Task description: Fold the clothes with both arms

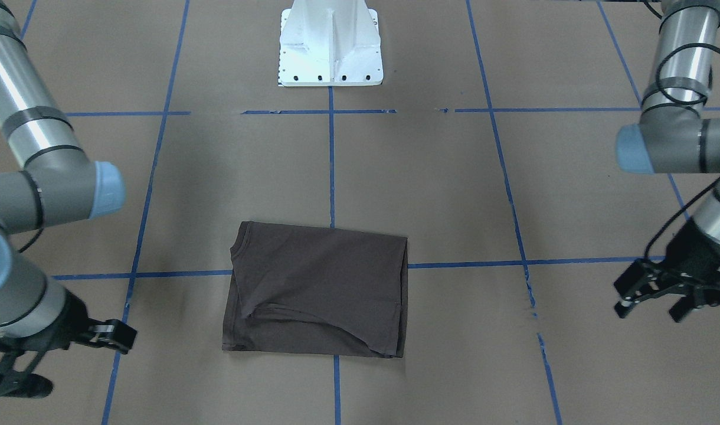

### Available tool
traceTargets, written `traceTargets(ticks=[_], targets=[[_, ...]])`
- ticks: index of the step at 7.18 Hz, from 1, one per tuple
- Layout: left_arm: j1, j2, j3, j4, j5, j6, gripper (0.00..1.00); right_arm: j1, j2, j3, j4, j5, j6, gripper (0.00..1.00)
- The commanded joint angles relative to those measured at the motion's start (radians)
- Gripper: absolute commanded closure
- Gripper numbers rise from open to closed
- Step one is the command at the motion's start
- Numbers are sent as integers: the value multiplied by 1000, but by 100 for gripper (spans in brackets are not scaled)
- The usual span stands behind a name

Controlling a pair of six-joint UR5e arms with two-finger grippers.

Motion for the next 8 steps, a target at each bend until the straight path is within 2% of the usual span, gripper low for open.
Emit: traceTargets(ticks=[1, 2, 3, 4, 5, 7, 8], targets=[[-195, 153, -7, 8, -25, 375, 0, 202, -206, 76, -13, 133, -275, 0], [-271, 187, 13, 10, -45, 591, 0, 271, -311, 117, -13, 185, -383, 0], [-332, 244, 16, 19, -126, 646, 0, 331, -445, 186, -2, 198, -425, 0], [-337, 281, 8, 5, -172, 641, 0, 332, -514, 260, 9, 176, -411, 0], [-339, 302, 7, -2, -173, 648, 0, 333, -538, 280, 9, 208, -354, 0], [-336, 389, 7, -3, -125, 655, 0, 332, -613, 403, 7, 201, -341, 0], [-336, 408, -56, 34, -101, 652, 0, 333, -630, 437, -8, 198, -342, 0]])
